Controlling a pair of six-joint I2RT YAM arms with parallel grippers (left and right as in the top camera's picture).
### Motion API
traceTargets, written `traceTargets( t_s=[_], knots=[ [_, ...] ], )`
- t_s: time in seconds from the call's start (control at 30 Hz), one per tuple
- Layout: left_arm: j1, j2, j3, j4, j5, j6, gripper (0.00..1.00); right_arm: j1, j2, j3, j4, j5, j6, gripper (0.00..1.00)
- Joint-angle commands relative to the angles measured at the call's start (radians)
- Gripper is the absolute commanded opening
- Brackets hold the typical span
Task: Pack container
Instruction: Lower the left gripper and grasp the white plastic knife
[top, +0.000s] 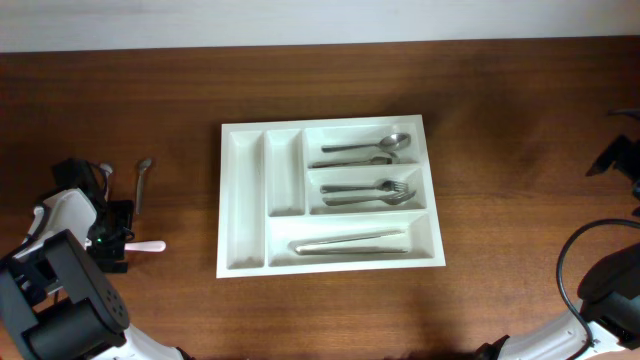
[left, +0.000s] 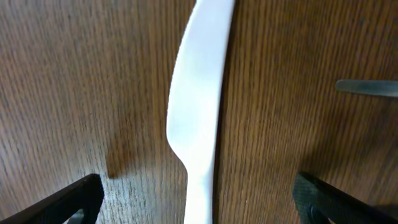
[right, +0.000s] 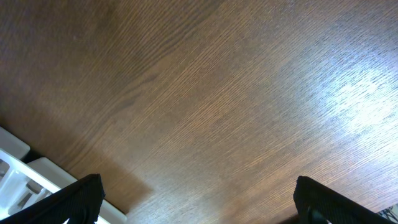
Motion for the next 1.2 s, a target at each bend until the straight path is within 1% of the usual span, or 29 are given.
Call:
traceTargets(
  t_s=[0.0,0.17,0.37,0.5,0.57,0.77,1.17],
  knots=[
    [0.003,0.014,0.008,0.001,0.014,0.034,0.99,0.005,0.005,-0.003,0.002,-0.006,-0.008,0.99],
    [0.003,0.014,-0.016,0.005,0.047,0.033,0.99,0.005,0.005,-0.003,0.002,-0.006,-0.008,0.99],
    [0.003,0.014,-0.028,0.005,0.048,0.033,0.99,0.005,0.005,-0.003,0.002,-0.006,-0.008,0.99],
    [0.003,0.014,-0.029,-0.016,0.047,-0.016,0.99,0.005,0.005,-0.003,0.002,-0.006,-0.008,0.99],
    [0.003,0.014,-0.031,-0.014,0.048,-0.020,0.99,0.005,0.005,-0.003,0.002,-0.006,-0.008,0.99],
    [0.003,0.014,-0.031,-0.013,0.073,-0.020,0.99,0.005,0.005,-0.003,0.002,-0.006,-0.008,0.99],
    [0.003,0.014,-0.031,-0.018,0.071,-0.019,0.99,0.005,0.005,-0.003,0.002,-0.006,-0.008,0.99]
  ],
)
